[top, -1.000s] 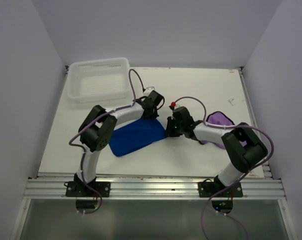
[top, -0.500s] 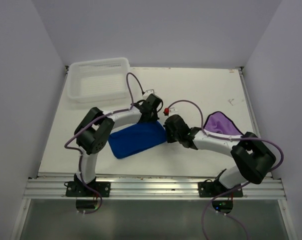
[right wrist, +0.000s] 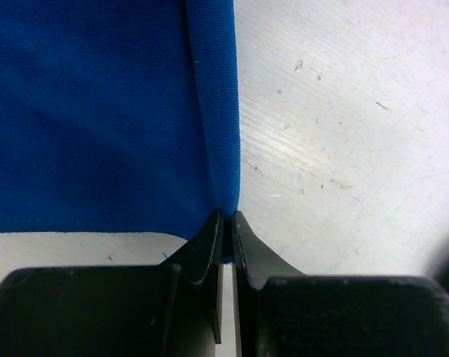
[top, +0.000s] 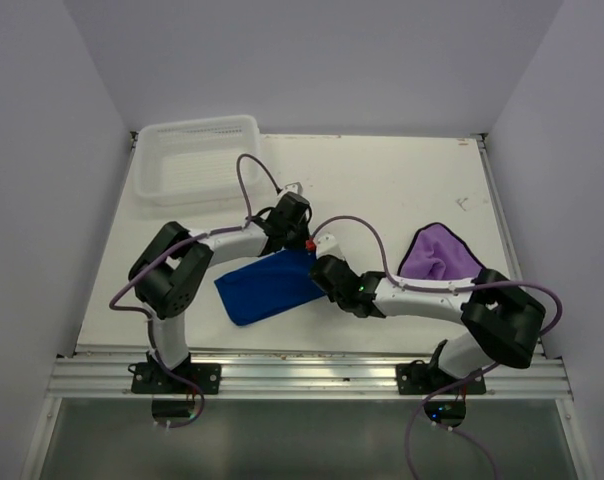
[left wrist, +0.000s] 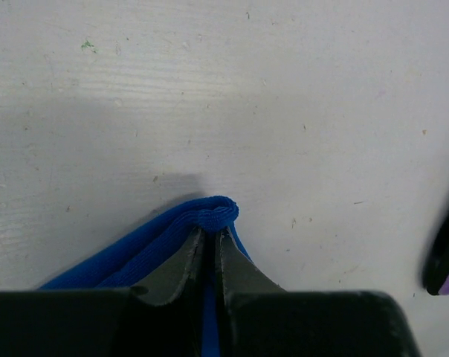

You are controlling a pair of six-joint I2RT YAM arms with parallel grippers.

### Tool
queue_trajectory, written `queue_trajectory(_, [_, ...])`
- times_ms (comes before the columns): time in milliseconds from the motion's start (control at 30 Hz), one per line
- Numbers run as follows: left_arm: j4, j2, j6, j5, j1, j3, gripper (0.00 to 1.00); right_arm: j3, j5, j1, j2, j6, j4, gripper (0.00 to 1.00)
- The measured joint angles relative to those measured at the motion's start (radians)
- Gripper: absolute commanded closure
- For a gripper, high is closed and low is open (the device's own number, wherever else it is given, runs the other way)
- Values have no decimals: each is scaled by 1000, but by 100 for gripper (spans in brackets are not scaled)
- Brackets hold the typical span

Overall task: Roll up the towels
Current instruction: Roll the towel

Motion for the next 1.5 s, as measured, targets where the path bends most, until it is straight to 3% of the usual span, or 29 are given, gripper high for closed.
queue_trajectory(533, [81,-51,-16,75,24,-112,100,156,310,245,228,-65,-156,100])
queue_trajectory(1267, [126,-95,-14,114,60,-190,100,386,475,340,497,-71,-409,100])
queue_trajectory(1500, [164,-103,-14,114,64,-223,100,426,469,353,512,-70,-447,93])
